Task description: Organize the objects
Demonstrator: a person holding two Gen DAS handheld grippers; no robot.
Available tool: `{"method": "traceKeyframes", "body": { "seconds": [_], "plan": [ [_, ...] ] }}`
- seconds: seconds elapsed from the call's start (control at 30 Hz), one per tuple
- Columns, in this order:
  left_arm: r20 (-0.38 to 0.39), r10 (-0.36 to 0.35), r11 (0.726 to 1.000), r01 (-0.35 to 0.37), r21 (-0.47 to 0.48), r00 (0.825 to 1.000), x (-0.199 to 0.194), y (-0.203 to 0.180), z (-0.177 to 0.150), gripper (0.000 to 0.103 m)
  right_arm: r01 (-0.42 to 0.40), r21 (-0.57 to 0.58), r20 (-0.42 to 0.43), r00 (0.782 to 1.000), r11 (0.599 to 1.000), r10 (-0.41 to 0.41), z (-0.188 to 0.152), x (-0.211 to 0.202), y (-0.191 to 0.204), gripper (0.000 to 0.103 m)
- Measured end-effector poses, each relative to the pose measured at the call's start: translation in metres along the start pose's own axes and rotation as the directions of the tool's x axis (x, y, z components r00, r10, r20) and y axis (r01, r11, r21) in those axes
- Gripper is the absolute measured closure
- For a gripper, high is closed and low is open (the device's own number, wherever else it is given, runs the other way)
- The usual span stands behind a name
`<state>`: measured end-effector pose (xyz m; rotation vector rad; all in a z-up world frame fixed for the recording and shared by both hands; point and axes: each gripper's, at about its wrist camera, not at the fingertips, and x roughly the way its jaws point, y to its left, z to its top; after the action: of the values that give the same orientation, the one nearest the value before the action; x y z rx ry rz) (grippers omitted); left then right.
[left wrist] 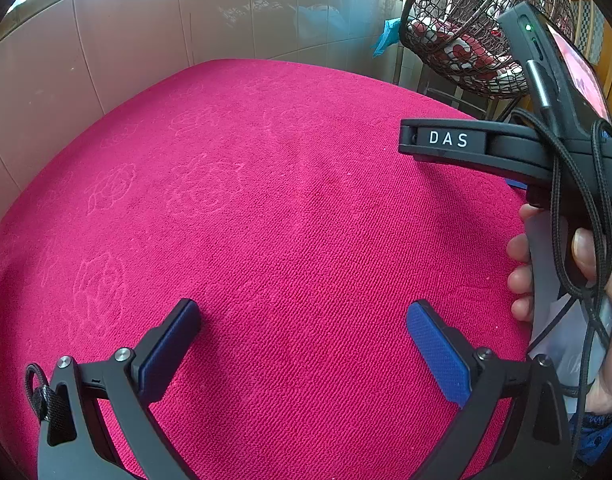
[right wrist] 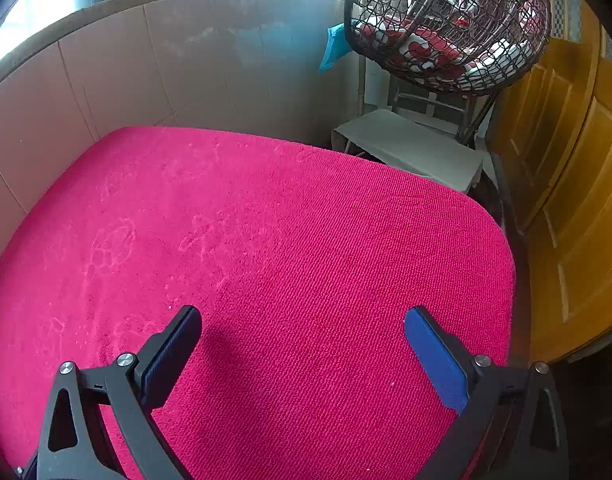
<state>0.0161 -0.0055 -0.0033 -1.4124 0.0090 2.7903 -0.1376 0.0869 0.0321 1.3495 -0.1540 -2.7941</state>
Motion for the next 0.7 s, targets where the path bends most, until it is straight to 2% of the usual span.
{"method": "traceKeyframes", "body": {
  "seconds": [0.07, 0.17, 0.23, 0.3, 0.37, 0.4, 0.57, 0.6, 0.67, 0.7],
  "plan": [
    [-0.005, 0.004, 1.0, -0.004, 0.004, 1.0, -0.002, 0.001, -0.002, 0.0, -0.004, 0.003, 0.008, 1.0, 1.0, 0.004, 0.0, 0.001, 0.0, 0.0],
    [-0.005, 0.003, 1.0, -0.003, 0.002, 1.0, -0.003, 0.002, -0.005, 0.0, -0.016, 0.017, -0.022, 1.0, 1.0, 0.016, 0.003, 0.001, 0.0, 0.0],
    [0.004, -0.004, 1.0, 0.004, -0.004, 1.0, 0.003, -0.003, 0.003, 0.0, -0.011, 0.014, -0.028, 1.0, 1.0, 0.012, 0.002, 0.001, 0.001, 0.0],
    [-0.014, 0.008, 1.0, -0.008, 0.005, 1.0, 0.0, -0.003, 0.003, 0.0, -0.01, 0.014, -0.036, 0.999, 1.0, 0.011, 0.003, 0.002, 0.001, 0.0],
    [-0.096, 0.064, 0.997, -0.06, 0.054, 0.993, -0.003, -0.004, 0.005, 0.0, -0.013, 0.014, -0.015, 1.0, 1.0, 0.014, 0.003, 0.002, 0.001, 0.0],
    [-0.044, 0.026, 0.999, -0.025, 0.021, 0.999, -0.001, -0.003, 0.003, 0.0, -0.014, 0.016, -0.026, 1.0, 1.0, 0.014, 0.004, 0.002, 0.0, 0.0],
    [-0.038, 0.025, 1.0, -0.024, 0.019, 0.999, -0.003, -0.003, 0.002, 0.0, -0.018, 0.022, -0.043, 0.999, 1.0, 0.019, 0.003, 0.002, -0.001, 0.0],
    [-0.028, 0.017, 1.0, -0.017, 0.013, 0.999, 0.005, -0.002, 0.013, 0.0, -0.018, 0.024, -0.058, 0.998, 1.0, 0.019, 0.003, 0.001, 0.001, 0.0],
    [-0.034, 0.021, 1.0, -0.021, 0.009, 0.999, 0.005, -0.001, 0.013, 0.0, -0.013, 0.021, -0.058, 0.998, 1.0, 0.015, 0.002, 0.002, 0.002, 0.0],
    [0.126, -0.067, 0.995, 0.075, -0.064, 0.99, 0.009, -0.001, 0.009, 0.0, -0.013, 0.019, -0.057, 0.998, 1.0, 0.014, 0.002, 0.002, 0.002, 0.0]
  ]
}}
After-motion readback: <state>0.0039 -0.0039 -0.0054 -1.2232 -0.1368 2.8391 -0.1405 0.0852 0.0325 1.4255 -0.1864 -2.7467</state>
